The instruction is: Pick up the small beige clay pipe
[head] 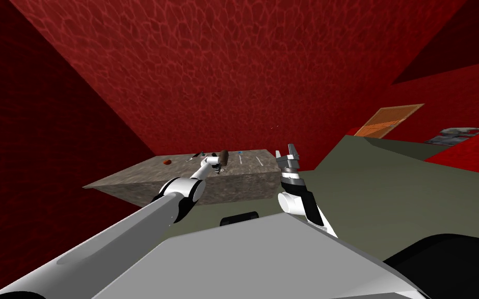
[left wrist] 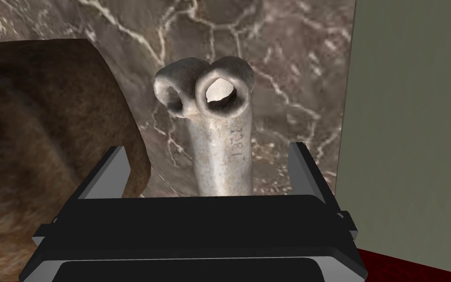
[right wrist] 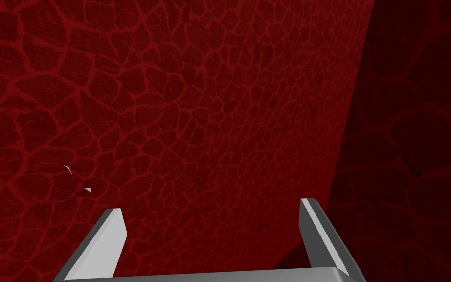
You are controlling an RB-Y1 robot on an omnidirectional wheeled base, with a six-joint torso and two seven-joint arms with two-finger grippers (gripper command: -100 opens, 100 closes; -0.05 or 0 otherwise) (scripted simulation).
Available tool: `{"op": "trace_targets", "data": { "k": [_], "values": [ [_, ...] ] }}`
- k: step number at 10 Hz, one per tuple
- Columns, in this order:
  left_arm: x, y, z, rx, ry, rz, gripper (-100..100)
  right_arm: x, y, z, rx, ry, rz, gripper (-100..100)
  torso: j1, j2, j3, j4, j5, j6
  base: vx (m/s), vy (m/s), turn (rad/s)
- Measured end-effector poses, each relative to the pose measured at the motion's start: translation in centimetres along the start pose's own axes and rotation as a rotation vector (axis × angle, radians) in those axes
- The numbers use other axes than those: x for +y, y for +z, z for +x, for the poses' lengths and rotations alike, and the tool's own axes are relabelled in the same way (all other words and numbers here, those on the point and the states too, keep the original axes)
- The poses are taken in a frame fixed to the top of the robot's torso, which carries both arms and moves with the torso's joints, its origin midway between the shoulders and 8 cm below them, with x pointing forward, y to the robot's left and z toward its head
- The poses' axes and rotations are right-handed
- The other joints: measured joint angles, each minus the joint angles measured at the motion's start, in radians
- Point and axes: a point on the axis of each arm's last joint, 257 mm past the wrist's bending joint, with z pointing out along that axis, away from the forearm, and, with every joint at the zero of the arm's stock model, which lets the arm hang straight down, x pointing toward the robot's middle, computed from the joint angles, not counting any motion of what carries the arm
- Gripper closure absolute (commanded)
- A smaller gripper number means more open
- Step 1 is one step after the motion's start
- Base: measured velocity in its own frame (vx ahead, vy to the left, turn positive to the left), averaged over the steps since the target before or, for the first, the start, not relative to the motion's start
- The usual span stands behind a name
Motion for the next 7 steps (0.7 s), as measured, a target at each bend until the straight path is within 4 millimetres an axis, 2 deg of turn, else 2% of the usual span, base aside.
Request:
{"op": "trace_targets", "data": {
  "k": [7],
  "values": [
    [0.8,0.4,2.6,-0.006,0.003,-0.001,-100,0.0,0.0,0.0,0.0,0.0,0.0,0,0.0,-0.001,-0.001,-0.002,0.0,-0.001,0.022,0.031,0.017]
  ]
}}
